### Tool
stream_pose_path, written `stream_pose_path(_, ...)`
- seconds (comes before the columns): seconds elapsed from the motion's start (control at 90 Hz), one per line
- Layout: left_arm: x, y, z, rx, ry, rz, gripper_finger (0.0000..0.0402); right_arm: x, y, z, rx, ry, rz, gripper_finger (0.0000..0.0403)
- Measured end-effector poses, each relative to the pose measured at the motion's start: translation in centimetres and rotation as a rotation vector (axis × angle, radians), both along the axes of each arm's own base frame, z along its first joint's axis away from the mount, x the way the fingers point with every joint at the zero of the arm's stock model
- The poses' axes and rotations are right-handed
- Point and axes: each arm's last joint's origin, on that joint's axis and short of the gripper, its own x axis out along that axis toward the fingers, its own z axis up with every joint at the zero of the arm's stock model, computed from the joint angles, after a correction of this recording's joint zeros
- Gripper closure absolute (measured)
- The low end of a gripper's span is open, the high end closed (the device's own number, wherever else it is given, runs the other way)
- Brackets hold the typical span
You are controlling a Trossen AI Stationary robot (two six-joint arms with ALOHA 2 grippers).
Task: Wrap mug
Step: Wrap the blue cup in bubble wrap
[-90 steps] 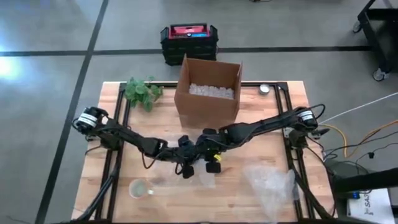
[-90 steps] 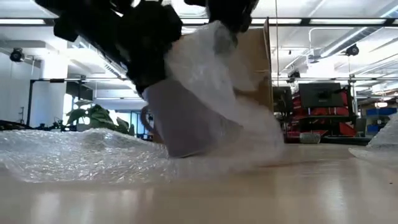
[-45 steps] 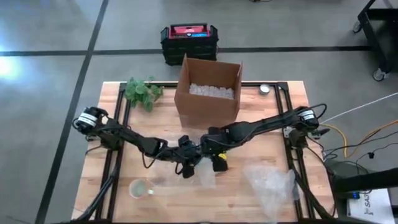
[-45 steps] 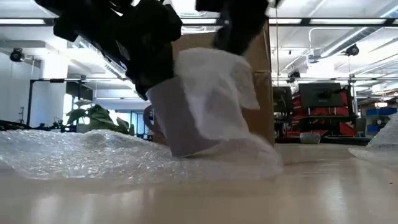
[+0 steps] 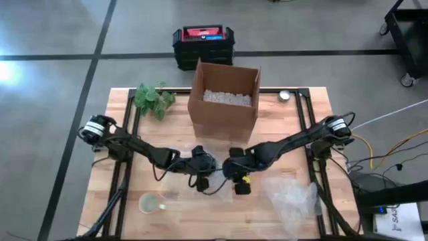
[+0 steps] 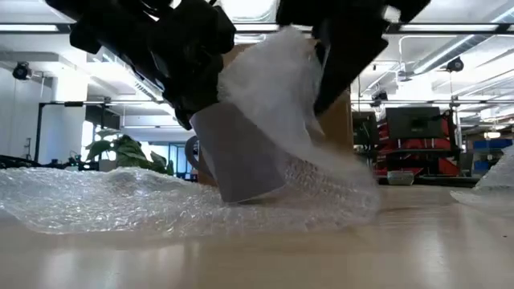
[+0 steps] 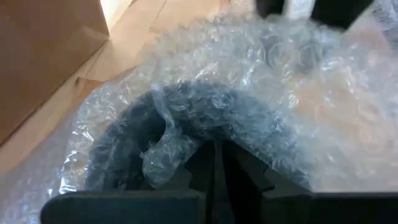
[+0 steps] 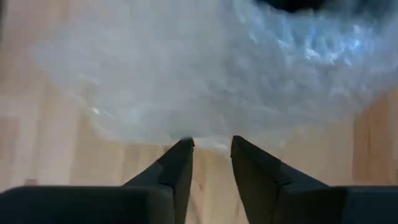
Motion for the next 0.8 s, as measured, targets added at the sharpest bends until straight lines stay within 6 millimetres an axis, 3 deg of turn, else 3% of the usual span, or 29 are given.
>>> stream_pose_path(0.089,0.1,0.0,-0.1,-0.020,-0.002,-0.003,0.0381,0.2,-0.1,1.8,-0.003,-0.084,0.012,0.0351)
stream_pose_path(0.211,0.1,0.1,0.0,-0.024,-0.004,0.000,0.0381,1.2,-0.1,2.7,-0.014,-0.231,0.063,0.0379)
stream_pose_path(0.311,0.2,0.2,0.0,-0.026,-0.009,0.003,0.0381,2.5,-0.5,1.8,-0.023,-0.290,0.066,0.0397)
stream_pose_path(0.533,0.0,0.2,0.1,-0.039,0.012,-0.022,0.0381,4.2,-1.9,-2.5,-0.026,-0.182,-0.002,0.0401)
stream_pose_path(0.8,-1.9,0.7,3.7,-0.052,-0.016,-0.036,0.0381,3.8,-2.1,-3.8,-0.036,-0.112,-0.019,0.0401)
